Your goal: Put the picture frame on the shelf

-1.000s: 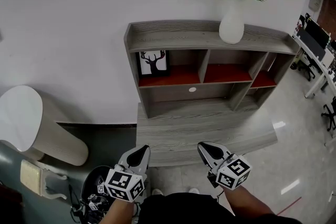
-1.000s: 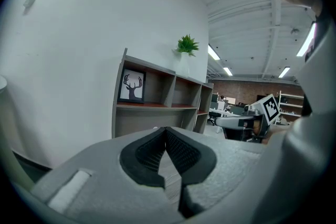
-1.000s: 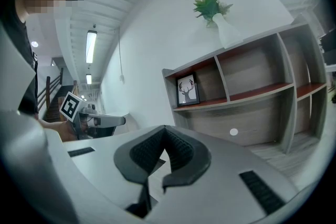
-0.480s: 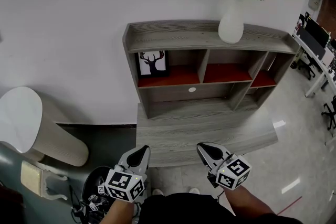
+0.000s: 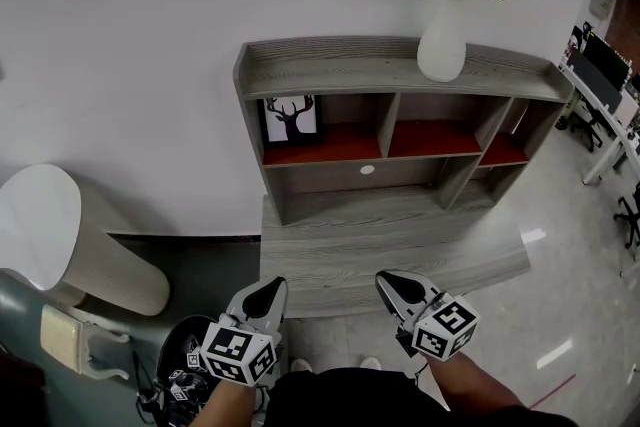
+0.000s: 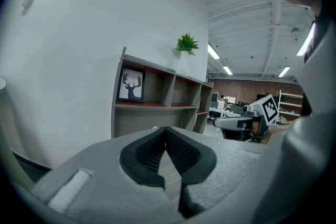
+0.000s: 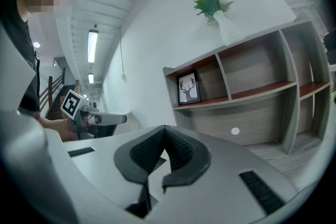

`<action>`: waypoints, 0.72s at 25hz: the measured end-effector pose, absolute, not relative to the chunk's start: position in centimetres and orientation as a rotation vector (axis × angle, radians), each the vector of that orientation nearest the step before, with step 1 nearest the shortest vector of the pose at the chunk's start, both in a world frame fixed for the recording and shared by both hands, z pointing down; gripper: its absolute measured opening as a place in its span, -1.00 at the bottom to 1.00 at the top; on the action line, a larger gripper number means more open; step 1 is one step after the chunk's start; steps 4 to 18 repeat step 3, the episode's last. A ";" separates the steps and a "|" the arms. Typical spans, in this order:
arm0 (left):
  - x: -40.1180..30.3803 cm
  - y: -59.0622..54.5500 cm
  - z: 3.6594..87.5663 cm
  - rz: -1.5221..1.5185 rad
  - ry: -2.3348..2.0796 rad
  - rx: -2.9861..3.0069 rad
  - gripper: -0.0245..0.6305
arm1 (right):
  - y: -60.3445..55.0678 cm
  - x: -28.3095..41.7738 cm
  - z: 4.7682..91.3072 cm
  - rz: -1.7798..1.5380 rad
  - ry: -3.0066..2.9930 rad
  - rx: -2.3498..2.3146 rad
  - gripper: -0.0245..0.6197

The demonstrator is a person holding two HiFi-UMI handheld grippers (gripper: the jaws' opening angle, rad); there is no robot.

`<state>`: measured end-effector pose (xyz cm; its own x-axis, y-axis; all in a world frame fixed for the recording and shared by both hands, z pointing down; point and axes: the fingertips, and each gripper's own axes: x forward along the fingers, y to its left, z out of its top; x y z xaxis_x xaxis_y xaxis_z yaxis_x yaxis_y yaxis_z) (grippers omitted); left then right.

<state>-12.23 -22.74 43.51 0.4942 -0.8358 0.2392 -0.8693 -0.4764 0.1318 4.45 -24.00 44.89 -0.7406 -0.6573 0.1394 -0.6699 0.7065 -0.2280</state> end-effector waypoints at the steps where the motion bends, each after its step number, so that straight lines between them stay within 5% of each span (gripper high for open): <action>1: -12.3 -22.7 43.5 0.208 -1.457 2.504 -0.90 | -24.0 4.4 44.9 0.410 -2.858 1.111 -0.88; 18: -12.3 -22.7 43.5 0.209 -1.459 2.503 -0.90 | -24.1 4.4 44.9 0.409 -2.859 1.109 -0.88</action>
